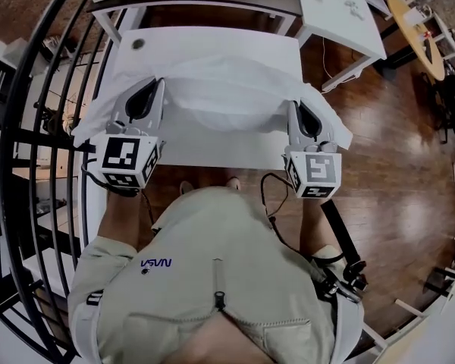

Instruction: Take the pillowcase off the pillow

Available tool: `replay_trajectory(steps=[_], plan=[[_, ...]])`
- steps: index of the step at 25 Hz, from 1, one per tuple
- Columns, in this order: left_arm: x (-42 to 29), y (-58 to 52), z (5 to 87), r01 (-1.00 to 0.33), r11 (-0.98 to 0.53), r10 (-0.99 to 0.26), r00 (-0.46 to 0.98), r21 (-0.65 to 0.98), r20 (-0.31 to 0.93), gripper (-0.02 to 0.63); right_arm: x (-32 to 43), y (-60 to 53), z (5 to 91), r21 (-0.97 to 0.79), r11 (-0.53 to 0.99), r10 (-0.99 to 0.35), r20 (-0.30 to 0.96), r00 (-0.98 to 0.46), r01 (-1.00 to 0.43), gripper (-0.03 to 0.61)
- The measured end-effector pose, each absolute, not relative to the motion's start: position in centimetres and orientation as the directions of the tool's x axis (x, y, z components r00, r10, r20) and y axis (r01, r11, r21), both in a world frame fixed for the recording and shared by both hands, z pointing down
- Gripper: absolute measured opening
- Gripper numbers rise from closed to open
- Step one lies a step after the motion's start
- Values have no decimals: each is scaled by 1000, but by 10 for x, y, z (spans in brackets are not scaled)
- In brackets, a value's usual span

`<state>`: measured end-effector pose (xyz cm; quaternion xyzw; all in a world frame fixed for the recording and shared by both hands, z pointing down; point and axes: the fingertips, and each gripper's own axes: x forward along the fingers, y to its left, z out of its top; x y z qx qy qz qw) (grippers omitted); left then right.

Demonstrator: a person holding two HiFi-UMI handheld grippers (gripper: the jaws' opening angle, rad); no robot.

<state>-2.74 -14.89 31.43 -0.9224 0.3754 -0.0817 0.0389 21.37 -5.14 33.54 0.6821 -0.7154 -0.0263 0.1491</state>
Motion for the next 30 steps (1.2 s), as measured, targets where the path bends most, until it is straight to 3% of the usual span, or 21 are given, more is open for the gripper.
replay_trajectory(steps=[5,10,12,14,17,20,23,26,28,30], plan=[[-29,-173,309,-699,-697,-717,686,-161,127,8,214,-67,317,249,82,-976,217,-26,-965,9],[-15,-217,335,-686,-704,-709,692,-185,136,30,230,-128,347,309,29,-955,290,65,-951,11],[-15,-213,325,-664,-730,-682,722,-162,116,77,237,-146,349,336,10,-951,295,95,-942,9],[-19,-195,309,-640,-756,-652,754,-138,75,164,240,-158,350,357,3,-951,291,108,-934,9],[-32,-157,312,-648,-757,-651,759,-85,17,217,245,-166,352,365,-6,-956,271,113,-931,11],[-35,-135,372,-663,-748,-660,742,-16,117,299,246,-168,353,359,-3,-963,249,99,-933,11],[-28,-149,421,-688,-715,-694,679,-124,239,380,244,-167,352,352,-3,-969,230,90,-936,11],[-21,-168,423,-711,-667,-745,634,-223,207,361,243,-164,352,351,-7,-972,219,89,-936,11],[-18,-174,416,-720,-662,-750,638,-208,177,144,244,-163,351,345,-11,-974,208,87,-939,11],[-14,-179,415,-715,-669,-743,646,-201,176,24,244,-159,348,328,-10,-980,186,75,-944,20]])
